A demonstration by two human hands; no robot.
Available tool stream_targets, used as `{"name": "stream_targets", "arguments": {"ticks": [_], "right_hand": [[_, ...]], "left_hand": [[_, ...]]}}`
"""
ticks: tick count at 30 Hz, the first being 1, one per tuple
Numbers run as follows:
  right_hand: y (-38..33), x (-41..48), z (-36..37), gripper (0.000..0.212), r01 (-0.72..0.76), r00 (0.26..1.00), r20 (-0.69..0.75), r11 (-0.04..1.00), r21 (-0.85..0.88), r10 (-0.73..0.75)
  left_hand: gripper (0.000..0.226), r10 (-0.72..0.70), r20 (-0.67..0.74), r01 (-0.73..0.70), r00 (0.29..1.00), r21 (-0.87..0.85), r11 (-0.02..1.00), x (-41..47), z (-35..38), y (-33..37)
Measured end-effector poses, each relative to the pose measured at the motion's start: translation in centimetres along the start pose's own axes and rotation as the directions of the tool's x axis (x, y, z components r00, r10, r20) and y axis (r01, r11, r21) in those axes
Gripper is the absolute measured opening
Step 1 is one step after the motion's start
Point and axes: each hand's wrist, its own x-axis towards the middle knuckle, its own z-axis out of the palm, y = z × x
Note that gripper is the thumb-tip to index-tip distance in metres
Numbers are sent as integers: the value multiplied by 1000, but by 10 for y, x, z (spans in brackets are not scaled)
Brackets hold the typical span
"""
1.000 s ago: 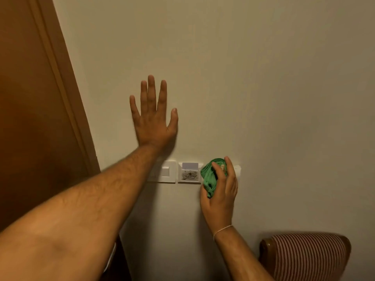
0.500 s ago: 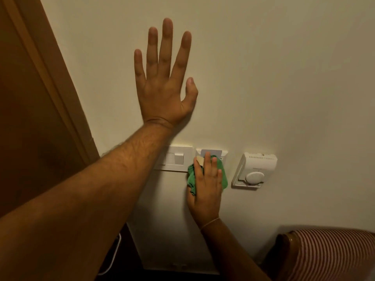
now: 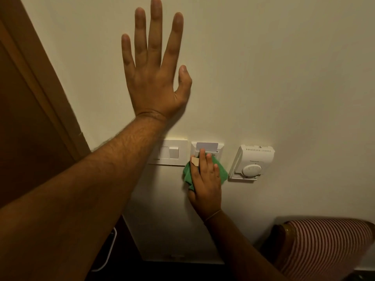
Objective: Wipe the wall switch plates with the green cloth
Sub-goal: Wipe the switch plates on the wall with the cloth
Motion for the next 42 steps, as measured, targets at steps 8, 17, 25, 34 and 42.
{"name": "stream_targets", "arguments": {"ticks": [8,17,25,34,42], "right_hand": [[-38,40,12,94,35,997,-72,996,-77,-40],[-8,16,7,85,-77,993,-98,986,-145,63],[-18,70,2,98,-24,970,-241,990,-139,-10],[1,2,14,75,-49,996,-80,968,-246,30],[-16,38,17,105,151,974,-134,965,-217,-182]], "left_hand": [[79,0,2,0,1000,-4,1000,0,0,-1],[79,5,11,-5,1000,-6,1000,0,-2,1],[80,3,-1,-3,1000,-16,1000,-1,0,0],[78,-3,6,3,1000,12,1000,-1,-1,0],[79,1,-15,-1,1000,3,1000,-1,2,-2]]}}
